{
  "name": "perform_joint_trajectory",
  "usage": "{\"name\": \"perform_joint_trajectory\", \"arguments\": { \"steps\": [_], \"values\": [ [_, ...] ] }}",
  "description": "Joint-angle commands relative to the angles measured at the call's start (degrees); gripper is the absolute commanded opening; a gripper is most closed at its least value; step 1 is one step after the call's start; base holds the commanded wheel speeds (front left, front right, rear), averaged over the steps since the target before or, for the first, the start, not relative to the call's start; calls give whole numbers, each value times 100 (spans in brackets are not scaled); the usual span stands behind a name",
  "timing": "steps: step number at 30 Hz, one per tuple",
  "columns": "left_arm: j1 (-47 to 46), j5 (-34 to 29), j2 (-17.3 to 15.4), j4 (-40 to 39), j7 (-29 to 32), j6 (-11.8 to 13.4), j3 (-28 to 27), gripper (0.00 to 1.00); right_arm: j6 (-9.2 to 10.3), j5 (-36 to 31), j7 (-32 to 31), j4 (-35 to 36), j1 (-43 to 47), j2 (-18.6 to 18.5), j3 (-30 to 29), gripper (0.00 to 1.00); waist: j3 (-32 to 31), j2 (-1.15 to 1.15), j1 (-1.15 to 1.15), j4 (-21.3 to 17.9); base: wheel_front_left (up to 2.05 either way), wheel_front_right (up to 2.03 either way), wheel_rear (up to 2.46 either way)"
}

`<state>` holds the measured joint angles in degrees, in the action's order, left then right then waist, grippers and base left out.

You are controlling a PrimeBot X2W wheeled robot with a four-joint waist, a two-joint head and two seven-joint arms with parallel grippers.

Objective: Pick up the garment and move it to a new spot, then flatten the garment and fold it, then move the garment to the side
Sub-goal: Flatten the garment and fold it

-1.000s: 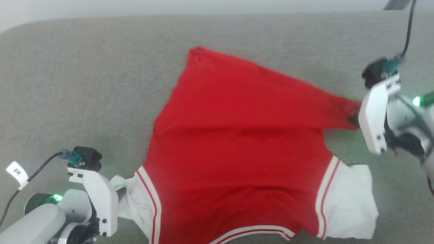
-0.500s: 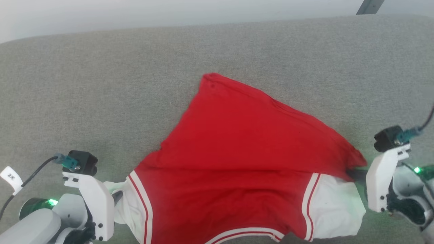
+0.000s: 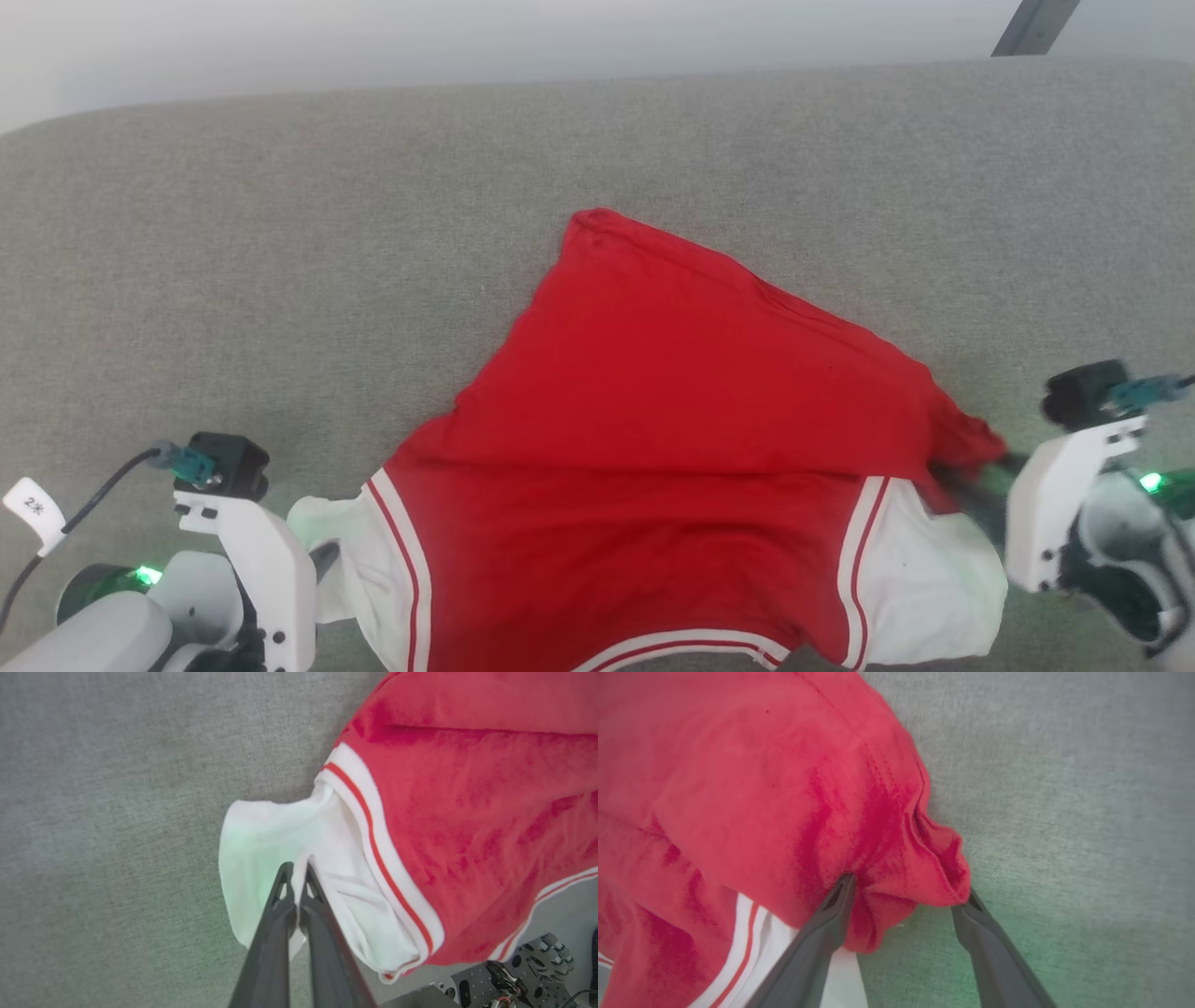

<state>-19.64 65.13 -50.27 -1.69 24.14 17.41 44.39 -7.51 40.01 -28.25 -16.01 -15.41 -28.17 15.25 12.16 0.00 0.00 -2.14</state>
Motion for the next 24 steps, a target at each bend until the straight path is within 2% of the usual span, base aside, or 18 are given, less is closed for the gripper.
{"name": "perform_joint_trajectory", "arguments": {
  "steps": [1,7,12,16,24],
  "values": [
    [82,80,4,-13,-26,28,11,0,2,-83,-52,169,88,-56,-114,100,-23,0,0,15,0,0,0],
    [135,77,21,-64,-47,58,32,0,1,-335,-336,1272,273,39,-695,100,-73,0,0,78,0,0,0],
    [22,2,104,-94,-7,28,77,0,1,-566,-699,1876,7,160,-884,100,-34,0,0,211,0,0,0],
    [-65,-50,168,-78,3,-25,117,0,1,-693,-936,1815,-484,207,-684,100,53,0,0,368,0,0,0],
    [-320,-188,375,-25,77,-159,235,0,1,-655,-961,925,-1746,249,-70,100,262,0,0,838,0,0,0]
  ]
}}
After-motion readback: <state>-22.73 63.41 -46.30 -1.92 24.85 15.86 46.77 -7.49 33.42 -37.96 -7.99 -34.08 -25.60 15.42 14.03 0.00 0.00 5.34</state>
